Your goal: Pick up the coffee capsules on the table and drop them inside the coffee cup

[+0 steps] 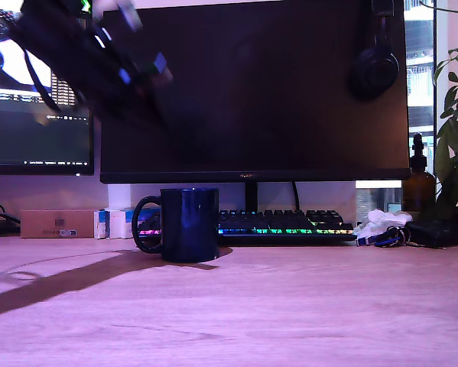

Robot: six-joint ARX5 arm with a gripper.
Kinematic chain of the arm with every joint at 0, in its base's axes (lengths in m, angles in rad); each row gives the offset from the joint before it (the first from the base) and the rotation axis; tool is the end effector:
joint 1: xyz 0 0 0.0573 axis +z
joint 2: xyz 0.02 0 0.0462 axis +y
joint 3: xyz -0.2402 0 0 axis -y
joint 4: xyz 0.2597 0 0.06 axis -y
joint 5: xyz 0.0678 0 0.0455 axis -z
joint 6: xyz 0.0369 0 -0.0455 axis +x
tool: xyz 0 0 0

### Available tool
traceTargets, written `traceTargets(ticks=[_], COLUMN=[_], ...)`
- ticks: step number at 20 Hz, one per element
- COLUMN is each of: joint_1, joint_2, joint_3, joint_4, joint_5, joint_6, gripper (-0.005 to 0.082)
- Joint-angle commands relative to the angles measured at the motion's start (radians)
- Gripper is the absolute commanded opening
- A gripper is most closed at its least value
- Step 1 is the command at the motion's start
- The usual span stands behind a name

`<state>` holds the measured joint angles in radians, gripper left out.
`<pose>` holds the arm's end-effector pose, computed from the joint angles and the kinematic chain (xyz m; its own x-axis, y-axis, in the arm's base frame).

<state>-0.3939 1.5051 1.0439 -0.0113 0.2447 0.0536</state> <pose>0.3251 -0.1448 0.2342 0.7048 -0.5553 -0.4416 0.5933 0.8026 -0.0624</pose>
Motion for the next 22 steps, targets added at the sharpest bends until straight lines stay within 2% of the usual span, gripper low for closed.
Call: traceTargets(ticks=[1,4,12,22], joint_1=[0.013,0.046,0.181,0.312], joint_2=[-0.027,-0.089,-0.238,-0.435], joint_3=[-0.068,-0.128,-0.318,-0.563], joint_4=[0.013,0.041,0.122,0.218], joint_5=[-0.011,-0.019,-0.016,0.005], joint_6=[-0.014,-0.038,-0.059,-0.137], gripper=[-0.0014,-0.0014,-0.0014,-0.0014])
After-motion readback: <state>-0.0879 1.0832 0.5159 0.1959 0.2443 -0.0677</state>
